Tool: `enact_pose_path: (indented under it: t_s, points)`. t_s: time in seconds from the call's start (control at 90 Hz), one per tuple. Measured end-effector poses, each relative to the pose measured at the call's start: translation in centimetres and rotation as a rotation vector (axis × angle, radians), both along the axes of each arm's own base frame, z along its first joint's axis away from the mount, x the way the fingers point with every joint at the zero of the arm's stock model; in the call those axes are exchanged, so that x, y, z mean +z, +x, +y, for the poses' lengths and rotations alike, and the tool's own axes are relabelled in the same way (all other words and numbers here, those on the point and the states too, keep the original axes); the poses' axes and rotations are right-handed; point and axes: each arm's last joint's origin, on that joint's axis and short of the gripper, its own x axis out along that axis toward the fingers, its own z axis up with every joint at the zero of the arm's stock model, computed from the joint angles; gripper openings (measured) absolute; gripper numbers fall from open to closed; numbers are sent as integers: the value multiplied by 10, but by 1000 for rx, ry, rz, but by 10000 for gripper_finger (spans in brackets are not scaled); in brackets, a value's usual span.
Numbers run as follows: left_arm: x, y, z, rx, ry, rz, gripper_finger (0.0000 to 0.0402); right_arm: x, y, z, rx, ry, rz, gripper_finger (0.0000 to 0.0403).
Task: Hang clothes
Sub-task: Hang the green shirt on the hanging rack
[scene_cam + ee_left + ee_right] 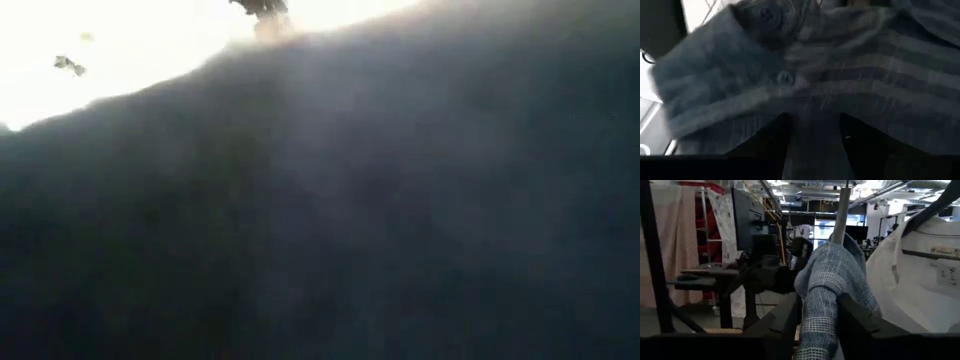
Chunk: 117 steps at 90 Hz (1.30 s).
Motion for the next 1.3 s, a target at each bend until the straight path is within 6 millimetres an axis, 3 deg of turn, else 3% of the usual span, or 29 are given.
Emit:
enact_pose_path:
  t_s: [0.322,0.411,0.511,0.567,0.856,1.111,1.3]
  points:
    - [-15,21,10,23,60,65,148,0,10,11,47,23,2,88]
    - [-11,20,10,34,83,31,109,0,10,10,9,26,-6,88]
    - [-8,19,10,42,96,2,32,3,10,9,-50,14,-28,88]
    - [-6,18,12,52,105,18,14,4,9,9,-67,6,-37,88]
    - [13,7,28,46,180,-20,4,15,8,2,-213,-55,-190,86]
    - [22,1,35,78,198,6,3,-2,26,-32,-183,35,-275,86]
    - [22,0,34,124,217,72,0,-7,32,-38,-143,62,-286,86]
